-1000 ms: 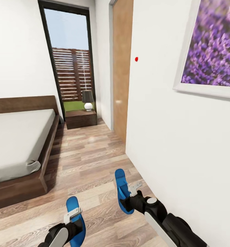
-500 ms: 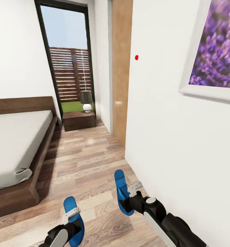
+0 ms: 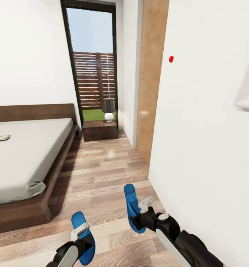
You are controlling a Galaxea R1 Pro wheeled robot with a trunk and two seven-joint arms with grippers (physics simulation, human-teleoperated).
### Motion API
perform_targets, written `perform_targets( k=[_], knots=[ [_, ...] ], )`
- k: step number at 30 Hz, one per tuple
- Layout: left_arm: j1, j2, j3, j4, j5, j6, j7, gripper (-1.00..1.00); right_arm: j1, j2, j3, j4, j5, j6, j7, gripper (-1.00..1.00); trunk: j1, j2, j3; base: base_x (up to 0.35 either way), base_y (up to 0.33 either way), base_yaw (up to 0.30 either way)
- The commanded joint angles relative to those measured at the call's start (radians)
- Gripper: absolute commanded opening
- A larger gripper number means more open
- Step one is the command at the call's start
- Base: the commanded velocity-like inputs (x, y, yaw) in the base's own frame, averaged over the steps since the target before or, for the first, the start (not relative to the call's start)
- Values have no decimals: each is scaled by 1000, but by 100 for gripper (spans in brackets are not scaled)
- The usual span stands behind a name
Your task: In the bedroom, move the book from the bed onto either nightstand, and place the two sandals side by side next to the bed.
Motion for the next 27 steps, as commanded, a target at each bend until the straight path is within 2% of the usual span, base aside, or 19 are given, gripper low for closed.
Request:
perform_targets(
  k=[1, 7, 11, 12, 20, 27],
  knots=[
    [-2, 0, -3, 0, 6, 1, 8, -100, -1, -1, 2, -2, -10, 2, -9, -100, 0, -1, -1, 318, -161, 280],
    [-3, -2, 5, 5, 9, 1, 5, -100, -1, -1, 2, -2, -11, 2, -9, -100, 0, -1, -1, 316, -166, 280],
    [-4, -7, 38, 17, 18, 0, 2, -100, -1, -1, 2, -2, -11, 2, -9, -100, 0, -1, -1, 311, -182, 279],
    [-4, -14, 58, 24, 20, 1, 1, -100, -1, -1, 2, -2, -11, 2, -9, -100, 0, -1, -1, 309, -188, 279],
    [-4, -18, 70, 28, 21, 0, 1, -100, -1, 0, 3, -1, -11, 3, -9, -100, 0, -1, -1, 315, -106, 278],
    [-4, -19, 72, 29, 21, -7, 7, -100, -1, 2, 3, 2, -11, 4, -7, -100, 0, -1, -1, 322, 31, 280]
  ],
)
